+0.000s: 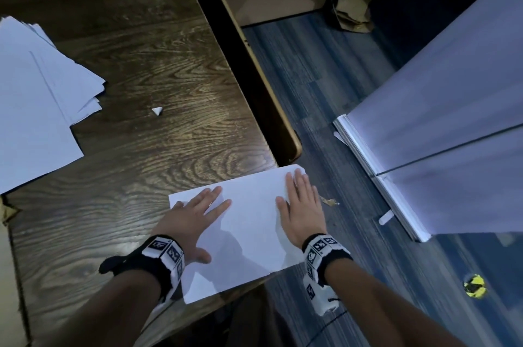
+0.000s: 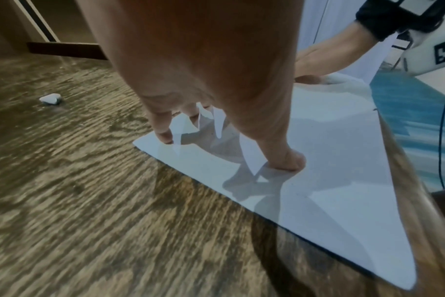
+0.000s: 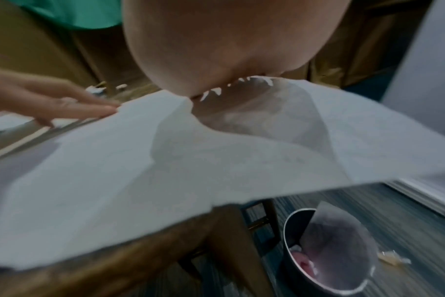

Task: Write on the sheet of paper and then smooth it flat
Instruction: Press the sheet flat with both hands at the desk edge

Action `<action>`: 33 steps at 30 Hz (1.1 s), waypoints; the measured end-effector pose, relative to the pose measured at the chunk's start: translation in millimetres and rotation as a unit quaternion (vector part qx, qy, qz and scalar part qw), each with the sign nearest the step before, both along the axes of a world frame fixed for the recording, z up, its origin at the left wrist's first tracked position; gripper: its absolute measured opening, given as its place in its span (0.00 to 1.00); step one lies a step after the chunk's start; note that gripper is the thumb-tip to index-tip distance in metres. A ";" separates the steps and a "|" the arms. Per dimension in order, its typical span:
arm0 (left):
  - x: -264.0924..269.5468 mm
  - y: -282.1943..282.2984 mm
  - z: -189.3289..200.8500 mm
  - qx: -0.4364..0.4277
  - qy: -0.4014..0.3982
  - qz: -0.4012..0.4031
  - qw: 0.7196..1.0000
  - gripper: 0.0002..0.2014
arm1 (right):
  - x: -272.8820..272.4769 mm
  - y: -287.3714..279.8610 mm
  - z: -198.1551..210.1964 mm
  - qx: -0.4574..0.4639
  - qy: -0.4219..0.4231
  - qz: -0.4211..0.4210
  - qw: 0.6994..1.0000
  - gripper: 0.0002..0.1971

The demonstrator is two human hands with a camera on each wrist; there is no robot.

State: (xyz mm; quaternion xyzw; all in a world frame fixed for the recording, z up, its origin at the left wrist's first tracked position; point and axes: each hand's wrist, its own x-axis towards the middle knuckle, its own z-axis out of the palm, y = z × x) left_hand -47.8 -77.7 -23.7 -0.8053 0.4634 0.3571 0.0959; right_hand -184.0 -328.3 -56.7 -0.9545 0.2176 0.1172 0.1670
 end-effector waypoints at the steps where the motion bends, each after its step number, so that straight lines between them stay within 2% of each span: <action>1: -0.9 -0.6 0.2 -0.002 -0.004 -0.002 1.000 0.65 | -1.3 1.0 2.3 -0.002 -0.006 -0.039 0.999 0.32; 3: -2.6 0.4 0.1 -0.009 -0.010 -0.005 1.000 0.67 | -2.3 14.7 9.4 0.018 -0.027 -0.033 0.999 0.32; 5: -2.8 6.6 0.1 -0.017 -0.011 0.002 1.000 0.65 | -3.7 39.8 15.8 0.058 -0.038 0.089 0.994 0.32; 7: -1.8 18.5 -0.2 -0.033 -0.016 0.019 0.999 0.61 | -7.9 61.0 14.0 0.062 -0.017 0.218 0.974 0.33; 8: -2.0 26.2 -0.2 -0.043 -0.019 0.028 0.999 0.60 | -9.0 64.7 9.3 0.051 -0.006 0.241 0.969 0.34; 10: -5.2 41.9 0.9 -0.058 -0.029 0.047 0.997 0.59 | -5.9 61.7 5.3 0.030 0.001 0.182 0.983 0.34; 12: -11.3 56.4 2.8 -0.058 -0.038 0.087 0.994 0.60 | 7.1 55.8 17.0 0.035 -0.009 0.086 0.996 0.34; 13: -14.6 62.4 4.9 -0.057 -0.036 0.114 0.991 0.61 | 17.0 54.4 27.7 0.041 -0.012 0.071 0.997 0.34; 15: -20.6 73.6 9.6 -0.057 -0.036 0.161 0.985 0.62 | 39.1 57.0 50.3 0.046 -0.002 0.102 0.994 0.34; 17: -27.7 84.2 14.5 -0.051 -0.048 0.211 0.975 0.60 | 56.8 66.1 66.7 0.039 0.046 0.159 0.985 0.36; 21: -34.6 96.9 16.5 -0.067 -0.063 0.334 0.938 0.53 | 75.4 85.5 62.5 0.007 0.131 0.235 0.963 0.45; 23: -29.9 96.8 14.0 -0.059 -0.061 0.371 0.925 0.45 | 86.9 91.0 57.5 0.003 0.128 0.264 0.956 0.48; 25: -20.7 93.8 16.1 -0.051 -0.074 0.383 0.919 0.31 | 102.9 91.8 52.5 -0.005 0.129 0.293 0.947 0.51; 27: -7.4 92.5 21.6 -0.030 -0.089 0.390 0.916 0.24 | 122.2 92.0 48.9 -0.011 0.130 0.320 0.939 0.52; 29: 2.3 95.0 22.3 -0.033 -0.104 0.410 0.906 0.25 | 138.9 95.8 49.3 -0.017 0.133 0.341 0.930 0.53; 31: 10.6 100.3 20.4 -0.050 -0.104 0.437 0.892 0.30 | 150.7 100.7 53.4 -0.028 0.137 0.353 0.925 0.53; 33: 16.7 104.0 22.4 -0.054 -0.097 0.440 0.891 0.32 | 157.0 104.8 59.6 -0.030 0.140 0.346 0.927 0.54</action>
